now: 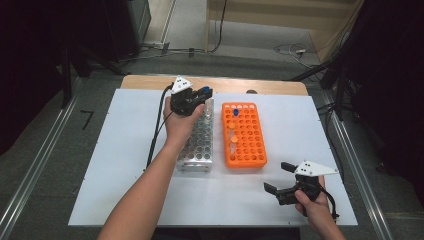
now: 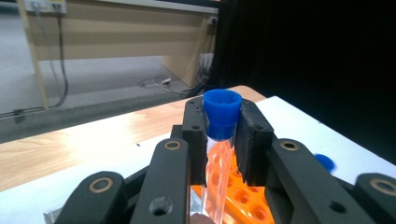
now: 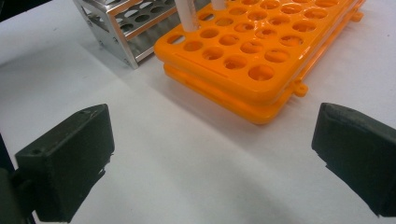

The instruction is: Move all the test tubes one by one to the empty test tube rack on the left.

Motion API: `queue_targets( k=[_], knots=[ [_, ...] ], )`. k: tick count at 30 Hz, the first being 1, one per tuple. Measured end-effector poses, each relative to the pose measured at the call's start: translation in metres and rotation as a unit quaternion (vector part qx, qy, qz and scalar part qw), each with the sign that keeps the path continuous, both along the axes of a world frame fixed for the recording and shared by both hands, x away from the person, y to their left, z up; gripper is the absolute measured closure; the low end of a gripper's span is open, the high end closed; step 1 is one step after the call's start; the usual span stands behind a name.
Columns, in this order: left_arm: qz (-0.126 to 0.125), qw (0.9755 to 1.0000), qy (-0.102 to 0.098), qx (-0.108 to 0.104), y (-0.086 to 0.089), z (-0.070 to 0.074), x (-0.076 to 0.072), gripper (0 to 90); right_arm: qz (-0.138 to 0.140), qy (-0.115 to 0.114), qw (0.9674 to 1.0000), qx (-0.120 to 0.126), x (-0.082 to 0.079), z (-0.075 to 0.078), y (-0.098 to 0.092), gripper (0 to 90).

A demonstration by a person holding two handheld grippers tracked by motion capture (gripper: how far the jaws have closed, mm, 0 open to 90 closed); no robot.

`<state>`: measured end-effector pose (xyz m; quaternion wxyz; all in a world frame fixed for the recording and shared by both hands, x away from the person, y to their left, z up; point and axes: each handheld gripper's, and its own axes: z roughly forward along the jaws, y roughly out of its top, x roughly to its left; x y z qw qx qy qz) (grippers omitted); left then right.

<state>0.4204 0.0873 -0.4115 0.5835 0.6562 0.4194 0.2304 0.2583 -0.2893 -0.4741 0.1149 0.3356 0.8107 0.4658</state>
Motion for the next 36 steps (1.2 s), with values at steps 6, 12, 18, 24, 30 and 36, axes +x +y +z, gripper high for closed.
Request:
queue_targets(
  k=[6,12,18,24,30,36],
  knots=[
    [0.018,0.9998,0.003,-0.002,-0.001,-0.005,0.006,75.9,0.0,0.0,1.0,0.0,0.0,0.0,-0.001,0.0],
    [0.025,0.9992,0.011,0.029,-0.007,-0.008,0.004,75.9,-0.001,-0.001,1.0,0.0,0.0,0.0,-0.001,0.0],
    [0.029,0.9963,0.031,0.075,-0.015,-0.01,-0.002,75.2,0.0,0.0,1.0,0.0,0.0,0.0,0.0,0.0],
    [0.031,0.995,0.047,0.082,-0.014,-0.013,-0.005,68.0,0.0,0.0,1.0,-0.001,0.0,0.0,0.001,0.0],
    [0.024,0.9964,0.043,0.068,-0.011,-0.008,-0.013,48.0,-0.001,0.0,1.0,0.001,0.001,-0.001,0.001,0.0],
    [0.007,0.9979,0.042,0.049,-0.004,-0.003,-0.025,29.5,-0.001,0.0,1.0,-0.001,0.001,-0.001,0.001,0.0]
  ],
)
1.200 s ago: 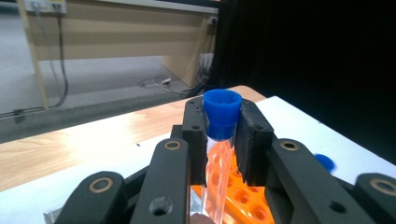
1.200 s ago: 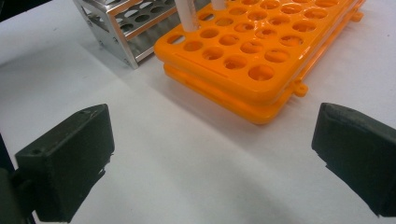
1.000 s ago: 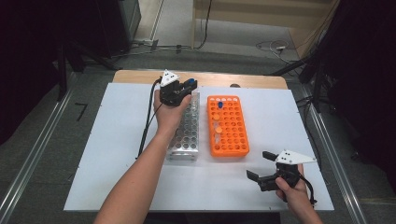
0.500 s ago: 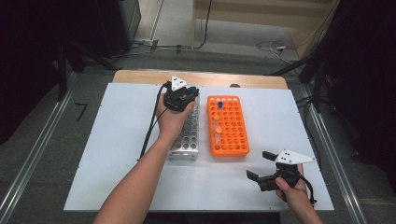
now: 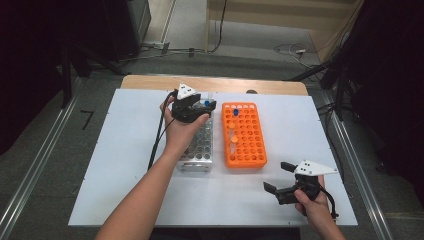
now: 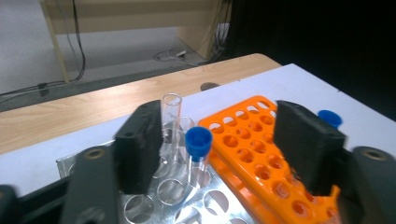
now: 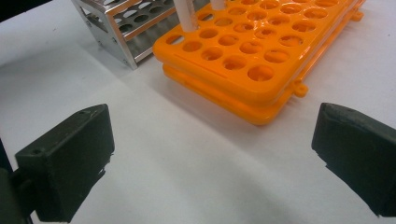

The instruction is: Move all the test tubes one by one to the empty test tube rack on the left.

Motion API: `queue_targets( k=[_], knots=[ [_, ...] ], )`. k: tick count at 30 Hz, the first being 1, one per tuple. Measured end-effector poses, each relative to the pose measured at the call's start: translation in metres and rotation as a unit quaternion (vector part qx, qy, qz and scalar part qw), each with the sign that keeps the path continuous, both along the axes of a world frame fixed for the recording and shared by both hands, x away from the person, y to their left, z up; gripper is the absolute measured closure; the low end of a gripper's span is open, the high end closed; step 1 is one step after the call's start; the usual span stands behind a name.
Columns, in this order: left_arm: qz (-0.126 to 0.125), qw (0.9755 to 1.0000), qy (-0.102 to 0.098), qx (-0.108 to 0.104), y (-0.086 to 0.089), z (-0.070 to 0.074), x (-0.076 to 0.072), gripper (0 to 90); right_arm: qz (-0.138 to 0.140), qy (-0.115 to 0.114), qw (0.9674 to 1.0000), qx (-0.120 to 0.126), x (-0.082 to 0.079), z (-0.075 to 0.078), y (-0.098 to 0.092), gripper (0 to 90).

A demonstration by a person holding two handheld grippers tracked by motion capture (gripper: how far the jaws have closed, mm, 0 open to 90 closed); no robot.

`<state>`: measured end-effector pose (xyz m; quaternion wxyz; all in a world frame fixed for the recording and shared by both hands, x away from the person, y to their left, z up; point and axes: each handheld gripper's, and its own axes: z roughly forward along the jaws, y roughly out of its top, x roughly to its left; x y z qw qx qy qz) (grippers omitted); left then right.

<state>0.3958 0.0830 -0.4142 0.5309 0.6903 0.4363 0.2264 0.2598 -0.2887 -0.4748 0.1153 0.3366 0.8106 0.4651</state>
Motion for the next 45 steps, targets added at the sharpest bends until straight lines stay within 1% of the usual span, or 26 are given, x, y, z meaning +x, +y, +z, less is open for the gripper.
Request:
queue_targets(
  k=[2,5,9,11,12,15,17,22,23,24,28,32,35,37,40,42,43,44,45],
  knots=[
    [-0.011,0.9999,-0.001,-0.007,0.002,0.002,-0.005,25.0,0.0,-0.001,1.0,0.0,0.0,0.0,0.0,0.0],
    [-0.024,0.9996,-0.003,-0.014,0.005,0.004,-0.015,15.6,0.0,0.0,1.0,0.001,0.0,0.0,0.001,0.0],
    [-0.042,0.9989,-0.006,-0.018,0.007,0.007,-0.03,7.0,0.0,-0.001,1.0,0.002,0.001,0.0,0.001,0.0],
    [-0.054,0.9984,-0.006,-0.015,0.008,0.007,-0.038,3.3,-0.002,0.0,1.0,0.003,0.001,0.0,0.001,0.0],
    [-0.056,0.9983,-0.008,-0.018,0.009,0.007,-0.042,1.0,-0.002,0.0,1.0,0.004,0.001,0.001,0.001,0.0],
    [-0.072,0.9969,-0.01,-0.027,0.013,0.007,-0.055,0.0,-0.003,0.0,1.0,0.005,0.002,0.001,0.001,0.0],
    [-0.075,0.9964,-0.01,-0.039,0.015,0.005,-0.065,0.0,-0.002,0.0,1.0,0.006,0.002,0.001,0.002,0.0],
    [-0.086,0.9954,-0.012,-0.04,0.018,-0.001,-0.088,0.0,-0.002,-0.003,1.0,0.008,0.003,0.002,0.005,0.0],
    [-0.087,0.9952,-0.014,-0.042,0.019,-0.003,-0.092,0.0,-0.004,-0.002,1.0,0.008,0.003,0.002,0.005,0.0],
    [-0.087,0.9953,-0.015,-0.039,0.02,-0.004,-0.096,0.0,-0.006,0.001,0.9999,0.01,0.003,0.002,0.005,0.0],
    [-0.089,0.9946,-0.018,-0.05,0.025,-0.009,-0.111,0.0,-0.008,0.001,0.9999,0.013,0.005,0.001,0.004,0.0],
    [-0.086,0.995,-0.02,-0.046,0.03,-0.016,-0.125,0.0,-0.009,0.001,0.9999,0.013,0.007,0.002,0.004,0.0],
    [-0.087,0.9952,-0.019,-0.039,0.034,-0.024,-0.134,0.0,-0.009,-0.001,0.9998,0.02,0.01,0.006,0.005,0.0],
    [-0.089,0.9952,-0.014,-0.038,0.037,-0.028,-0.138,0.0,-0.011,-0.003,0.9997,0.024,0.013,0.009,0.006,0.0],
    [-0.093,0.9948,-0.012,-0.04,0.041,-0.032,-0.143,0.0,-0.011,-0.01,0.9994,0.03,0.019,0.015,0.007,0.0],
    [-0.096,0.9944,-0.01,-0.043,0.042,-0.034,-0.147,0.0,-0.01,-0.009,0.999,0.043,0.023,0.019,0.009,0.1],
    [-0.1,0.9942,-0.009,-0.04,0.042,-0.034,-0.148,0.0,-0.008,-0.011,0.9988,0.046,0.025,0.02,0.01,2.9],
    [-0.1,0.9941,-0.008,-0.043,0.042,-0.035,-0.149,0.0,-0.009,-0.012,0.9988,0.047,0.028,0.022,0.012,3.3],
    [-0.1,0.9941,-0.007,-0.041,0.042,-0.036,-0.15,0.0,-0.007,-0.011,0.9986,0.051,0.031,0.023,0.013,3.3]
  ],
)
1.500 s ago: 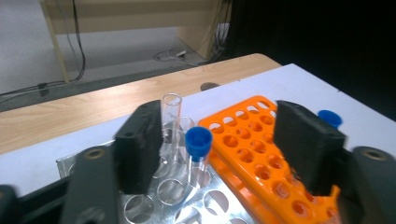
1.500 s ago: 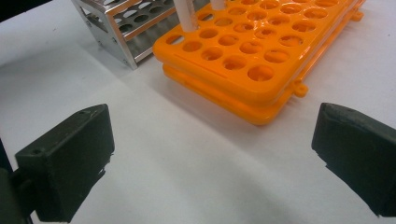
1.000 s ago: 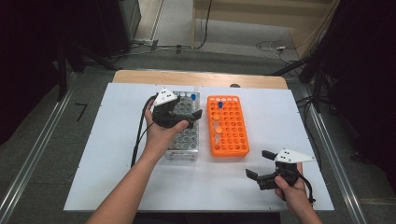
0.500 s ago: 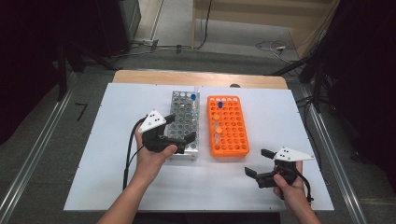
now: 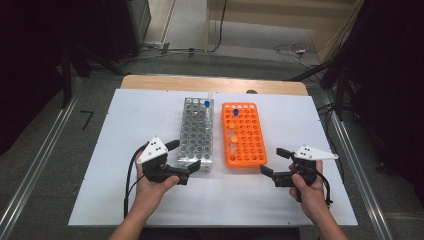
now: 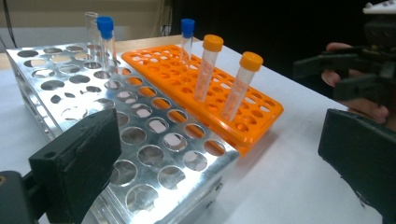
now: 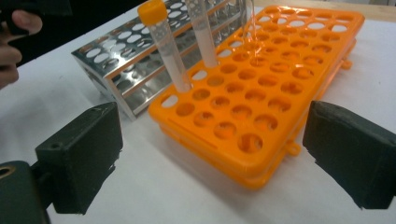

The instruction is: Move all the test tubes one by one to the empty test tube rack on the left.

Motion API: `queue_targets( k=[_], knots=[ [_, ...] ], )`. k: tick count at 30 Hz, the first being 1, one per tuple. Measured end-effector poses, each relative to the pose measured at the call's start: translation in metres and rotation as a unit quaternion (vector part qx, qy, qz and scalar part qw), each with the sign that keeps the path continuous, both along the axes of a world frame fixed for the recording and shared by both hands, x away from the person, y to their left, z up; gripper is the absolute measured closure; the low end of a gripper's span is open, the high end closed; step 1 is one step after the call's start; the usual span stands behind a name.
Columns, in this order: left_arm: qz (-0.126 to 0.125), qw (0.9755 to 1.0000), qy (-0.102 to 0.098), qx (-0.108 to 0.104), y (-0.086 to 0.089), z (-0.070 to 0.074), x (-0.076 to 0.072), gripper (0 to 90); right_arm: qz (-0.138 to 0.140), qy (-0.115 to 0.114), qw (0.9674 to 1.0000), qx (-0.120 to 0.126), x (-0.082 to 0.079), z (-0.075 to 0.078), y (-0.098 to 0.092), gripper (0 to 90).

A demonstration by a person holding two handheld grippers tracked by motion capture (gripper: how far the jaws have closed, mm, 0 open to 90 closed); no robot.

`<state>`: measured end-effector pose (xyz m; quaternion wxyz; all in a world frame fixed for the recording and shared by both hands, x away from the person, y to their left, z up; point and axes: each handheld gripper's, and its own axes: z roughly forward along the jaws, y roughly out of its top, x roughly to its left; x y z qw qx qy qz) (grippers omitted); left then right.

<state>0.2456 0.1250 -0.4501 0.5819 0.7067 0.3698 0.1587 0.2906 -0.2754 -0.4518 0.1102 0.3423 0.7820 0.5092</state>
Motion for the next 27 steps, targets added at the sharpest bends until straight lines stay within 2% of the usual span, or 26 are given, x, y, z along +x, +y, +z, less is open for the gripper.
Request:
queue_targets(
  k=[3,4,6,9,11,13,19,27],
  knots=[
    [-0.001,1.0,0.0,0.005,0.0,-0.001,-0.001,0.0,0.002,0.0,1.0,0.005,0.012,0.004,0.005,3.4],
    [-0.001,1.0,-0.001,0.0,0.0,0.0,-0.001,0.0,0.002,0.001,1.0,0.007,0.017,0.005,0.007,3.4],
    [0.0,1.0,-0.001,0.0,0.0,0.0,-0.001,0.0,-0.002,0.003,1.0,0.0,0.026,0.008,0.013,4.4],
    [0.0,1.0,-0.001,-0.002,0.001,0.0,-0.001,0.0,-0.022,0.005,0.9997,-0.005,0.039,0.011,0.023,17.7],
    [0.0,1.0,0.0,-0.003,0.001,0.0,-0.001,0.0,-0.026,0.007,0.9996,-0.002,0.048,0.012,0.027,24.5],
    [0.001,1.0,0.0,-0.002,0.001,0.0,-0.001,0.0,-0.033,0.004,0.9994,-0.009,0.057,0.014,0.033,30.4],
    [0.002,1.0,0.001,-0.004,0.005,-0.001,-0.001,0.0,-0.028,0.013,0.9993,-0.02,0.083,0.014,0.047,46.5],
    [0.006,1.0,0.001,-0.007,0.008,-0.001,0.0,0.0,-0.017,0.037,0.998,-0.049,0.11,0.004,0.069,53.9]
  ],
)
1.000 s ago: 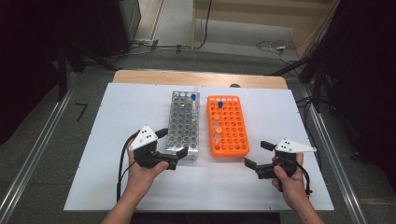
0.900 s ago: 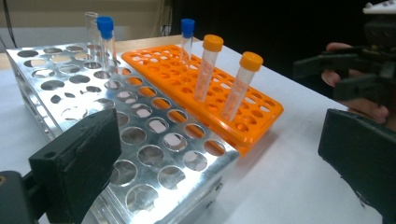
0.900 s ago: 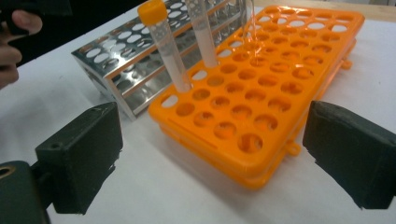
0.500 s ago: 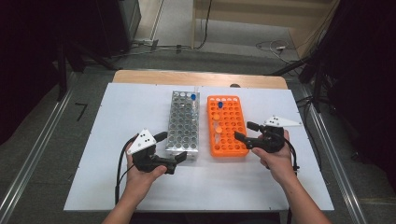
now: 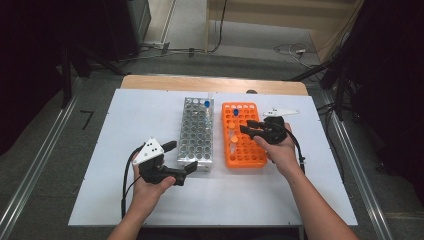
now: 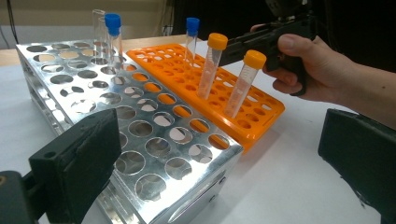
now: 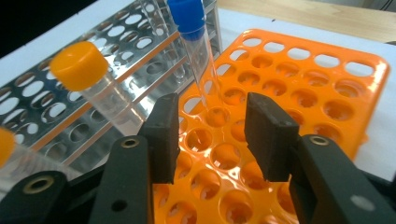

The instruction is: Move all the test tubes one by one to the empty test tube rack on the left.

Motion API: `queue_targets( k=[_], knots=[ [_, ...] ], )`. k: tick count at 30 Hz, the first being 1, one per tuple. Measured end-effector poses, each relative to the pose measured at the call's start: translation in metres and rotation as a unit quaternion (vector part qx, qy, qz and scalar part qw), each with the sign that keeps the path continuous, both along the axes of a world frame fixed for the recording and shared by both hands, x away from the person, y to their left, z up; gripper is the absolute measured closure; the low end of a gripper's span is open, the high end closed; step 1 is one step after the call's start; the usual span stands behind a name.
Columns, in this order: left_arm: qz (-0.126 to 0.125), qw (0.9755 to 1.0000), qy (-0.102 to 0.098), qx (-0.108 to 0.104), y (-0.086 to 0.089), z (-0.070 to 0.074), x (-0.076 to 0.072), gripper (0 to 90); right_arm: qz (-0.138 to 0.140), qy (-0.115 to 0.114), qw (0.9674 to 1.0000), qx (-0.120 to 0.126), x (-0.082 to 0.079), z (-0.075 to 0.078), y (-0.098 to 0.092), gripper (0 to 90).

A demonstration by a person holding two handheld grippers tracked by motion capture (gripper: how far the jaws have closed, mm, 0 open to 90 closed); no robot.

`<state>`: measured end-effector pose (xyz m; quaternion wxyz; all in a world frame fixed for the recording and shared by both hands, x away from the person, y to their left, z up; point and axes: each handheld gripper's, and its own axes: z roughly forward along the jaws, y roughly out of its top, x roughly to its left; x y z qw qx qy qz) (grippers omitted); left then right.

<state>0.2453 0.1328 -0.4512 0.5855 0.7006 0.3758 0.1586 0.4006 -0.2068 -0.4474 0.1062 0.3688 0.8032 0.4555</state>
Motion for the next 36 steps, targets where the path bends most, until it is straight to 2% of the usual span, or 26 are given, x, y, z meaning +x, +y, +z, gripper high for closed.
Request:
queue_targets(
  k=[6,12,17,21,26,28,31,36],
  knots=[
    [0.001,1.0,0.001,-0.003,0.0,0.0,-0.001,0.0,0.002,0.002,0.9999,-0.017,0.01,-0.003,0.01,60.0],
    [0.001,1.0,0.001,-0.004,0.001,0.001,-0.001,0.0,0.005,0.012,0.9994,-0.031,0.017,-0.009,0.017,62.1],
    [0.001,1.0,0.001,-0.007,0.001,0.0,-0.001,0.0,0.014,0.011,0.9991,-0.038,0.02,-0.009,0.024,63.4],
    [0.001,1.0,0.002,-0.007,0.001,0.001,-0.001,0.0,0.02,0.006,0.9983,-0.055,0.021,-0.009,0.03,64.8],
    [0.002,1.0,0.001,-0.005,0.001,0.001,-0.001,0.0,0.009,-0.005,0.9972,-0.074,0.022,-0.009,0.037,71.0],
    [0.003,1.0,0.002,-0.006,0.001,0.001,-0.001,0.0,0.001,-0.016,0.9965,-0.082,0.021,-0.009,0.038,74.0],
    [0.004,1.0,0.002,-0.004,0.001,0.001,-0.001,0.0,-0.003,-0.024,0.9971,-0.073,0.019,-0.008,0.036,74.5],
    [0.0,1.0,0.001,-0.003,0.0,0.0,0.0,0.0,-0.012,-0.044,0.9982,-0.038,0.012,-0.006,0.025,74.7]
  ],
)
